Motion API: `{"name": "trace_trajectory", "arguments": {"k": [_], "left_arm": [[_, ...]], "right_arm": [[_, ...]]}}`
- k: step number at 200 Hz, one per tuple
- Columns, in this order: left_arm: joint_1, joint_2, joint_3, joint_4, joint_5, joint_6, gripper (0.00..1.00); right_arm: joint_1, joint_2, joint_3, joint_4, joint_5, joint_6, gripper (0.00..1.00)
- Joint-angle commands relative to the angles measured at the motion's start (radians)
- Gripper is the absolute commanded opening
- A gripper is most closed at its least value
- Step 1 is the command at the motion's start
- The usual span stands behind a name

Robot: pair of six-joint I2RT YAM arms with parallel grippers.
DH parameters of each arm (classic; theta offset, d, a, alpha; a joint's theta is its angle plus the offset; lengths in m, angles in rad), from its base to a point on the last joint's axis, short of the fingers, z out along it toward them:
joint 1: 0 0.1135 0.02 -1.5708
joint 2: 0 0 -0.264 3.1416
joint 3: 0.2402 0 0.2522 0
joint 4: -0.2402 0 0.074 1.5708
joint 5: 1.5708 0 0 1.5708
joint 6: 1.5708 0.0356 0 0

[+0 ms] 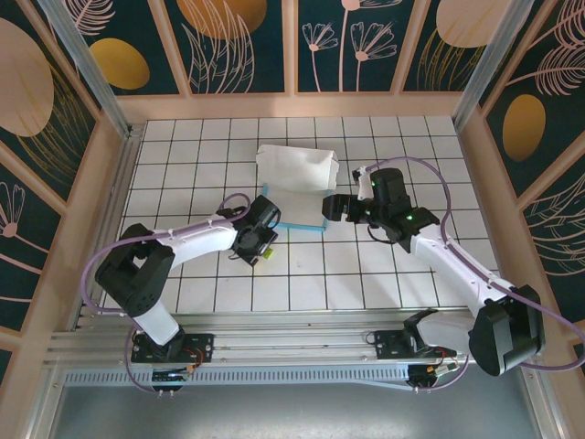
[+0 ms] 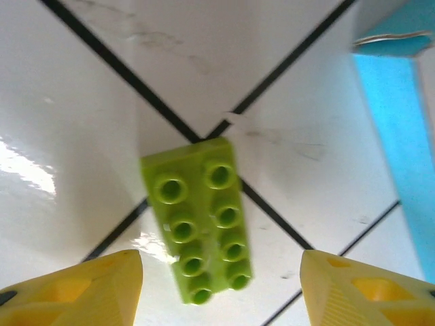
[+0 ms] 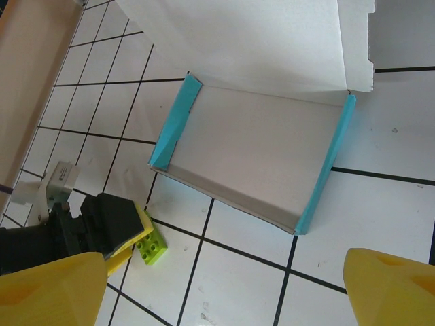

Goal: Fold the paper box

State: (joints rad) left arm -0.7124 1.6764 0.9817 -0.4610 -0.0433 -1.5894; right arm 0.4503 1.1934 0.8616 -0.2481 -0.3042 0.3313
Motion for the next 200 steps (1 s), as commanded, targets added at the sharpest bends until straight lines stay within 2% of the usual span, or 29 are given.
{"name": "trace_trajectory", "arguments": {"k": [1,32,70,107,120,200], "left_arm": [[0.003,0.03,0.028,-0.059,-0.016,0.026,0.63],[0.003,0.078,0.026,-0.065,0.008,0.021,0.63],[0.002,0.115,0.083,-0.115,-0.065,0.06,0.62],[0.003,0.136,0.078,-0.124,-0.056,0.077,0.49],[0.003,0.145,0.072,-0.132,-0.046,0.087,0.48],[0.003,0.244,0.135,-0.253,-0.073,0.22,0.5]], "right_arm": [[-0.008,-0.008,0.002,-0.013,0.017,0.006,0.91],[-0.009,-0.012,-0.002,-0.014,0.022,0.004,0.91],[-0.009,-0.021,0.003,-0.03,0.019,-0.01,0.91],[-0.008,-0.014,0.024,-0.083,-0.152,-0.104,0.91],[-0.009,0.0,0.037,-0.119,-0.203,-0.125,0.91],[-0.004,0.0,0.036,-0.136,-0.251,-0.099,0.99]]}}
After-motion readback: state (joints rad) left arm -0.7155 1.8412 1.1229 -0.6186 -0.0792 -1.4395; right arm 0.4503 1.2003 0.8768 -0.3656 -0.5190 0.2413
